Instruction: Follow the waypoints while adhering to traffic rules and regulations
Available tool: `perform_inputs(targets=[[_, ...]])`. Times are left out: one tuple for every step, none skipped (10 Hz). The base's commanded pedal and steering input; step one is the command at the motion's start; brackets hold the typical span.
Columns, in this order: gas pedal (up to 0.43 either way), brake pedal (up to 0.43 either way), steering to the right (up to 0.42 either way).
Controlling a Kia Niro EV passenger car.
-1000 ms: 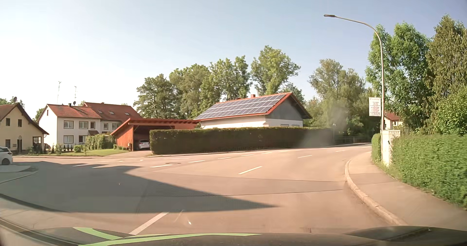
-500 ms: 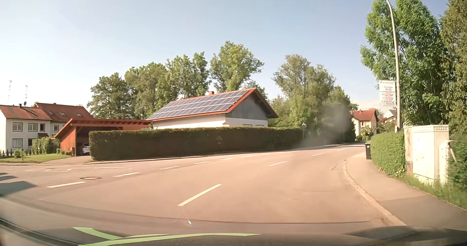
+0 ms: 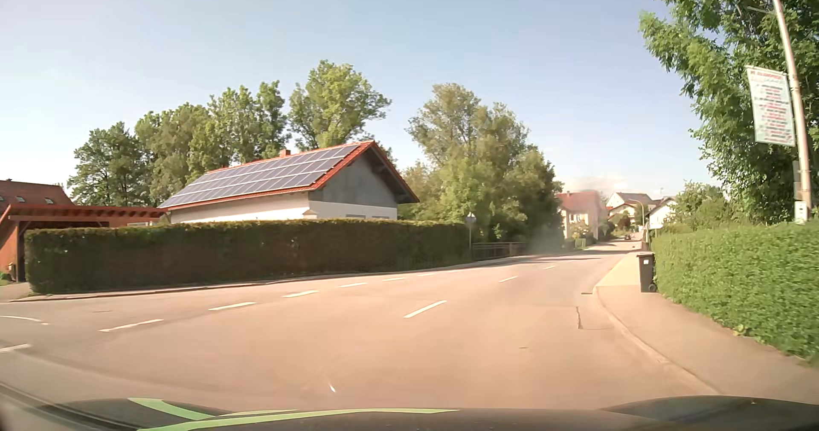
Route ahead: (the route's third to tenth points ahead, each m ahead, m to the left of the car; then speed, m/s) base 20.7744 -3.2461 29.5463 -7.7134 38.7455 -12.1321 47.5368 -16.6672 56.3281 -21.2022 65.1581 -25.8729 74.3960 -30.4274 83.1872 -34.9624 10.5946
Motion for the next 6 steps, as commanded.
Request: perform_inputs(targets=[[0.169,0.0,0.124],[0.169,0.0,0.124],[0.169,0.0,0.124],[0.169,0.0,0.124],[0.169,0.0,0.124],[0.169,0.0,0.124]])
